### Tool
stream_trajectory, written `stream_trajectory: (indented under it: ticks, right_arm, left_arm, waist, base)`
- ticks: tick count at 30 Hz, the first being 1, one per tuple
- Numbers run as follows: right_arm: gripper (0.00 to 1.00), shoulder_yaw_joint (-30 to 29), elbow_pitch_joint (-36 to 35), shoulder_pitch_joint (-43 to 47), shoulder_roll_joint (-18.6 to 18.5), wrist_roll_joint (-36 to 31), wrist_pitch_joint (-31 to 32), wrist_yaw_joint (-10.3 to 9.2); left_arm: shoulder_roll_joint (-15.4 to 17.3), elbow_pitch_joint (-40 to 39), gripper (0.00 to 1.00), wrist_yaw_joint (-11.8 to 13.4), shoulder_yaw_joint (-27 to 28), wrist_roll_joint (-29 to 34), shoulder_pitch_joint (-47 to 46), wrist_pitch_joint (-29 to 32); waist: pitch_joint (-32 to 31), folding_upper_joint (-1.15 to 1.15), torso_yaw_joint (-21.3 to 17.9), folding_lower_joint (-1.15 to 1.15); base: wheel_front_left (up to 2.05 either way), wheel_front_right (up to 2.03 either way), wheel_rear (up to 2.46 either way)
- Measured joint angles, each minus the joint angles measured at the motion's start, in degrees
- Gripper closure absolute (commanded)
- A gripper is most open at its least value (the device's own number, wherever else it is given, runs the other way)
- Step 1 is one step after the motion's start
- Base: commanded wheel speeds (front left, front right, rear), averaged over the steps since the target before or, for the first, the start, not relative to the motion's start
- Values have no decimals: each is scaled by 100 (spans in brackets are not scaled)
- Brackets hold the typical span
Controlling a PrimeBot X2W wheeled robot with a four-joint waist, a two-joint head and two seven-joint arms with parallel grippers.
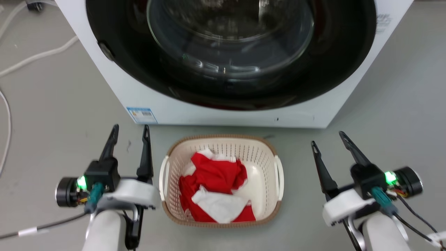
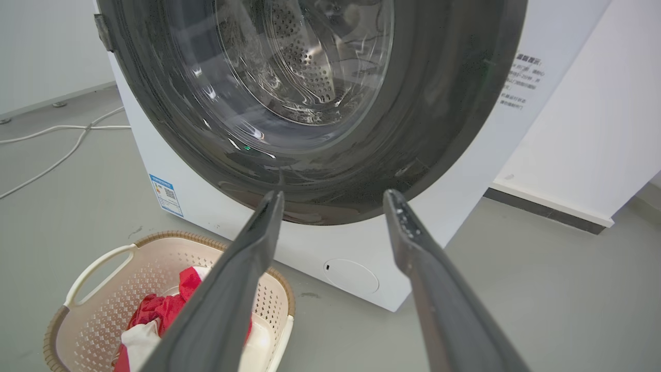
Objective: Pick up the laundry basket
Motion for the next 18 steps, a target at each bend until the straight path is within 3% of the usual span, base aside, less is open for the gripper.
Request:
stream_trajectory:
  ticks: [18]
  right_arm:
    - [0, 323, 2231, -1926, 0, -677, 1, 0]
  left_arm:
    - [445, 2663, 0, -561, 109, 20, -1923, 0]
  waist:
    - [2013, 0, -57, 0]
  base:
    - [0, 0, 0]
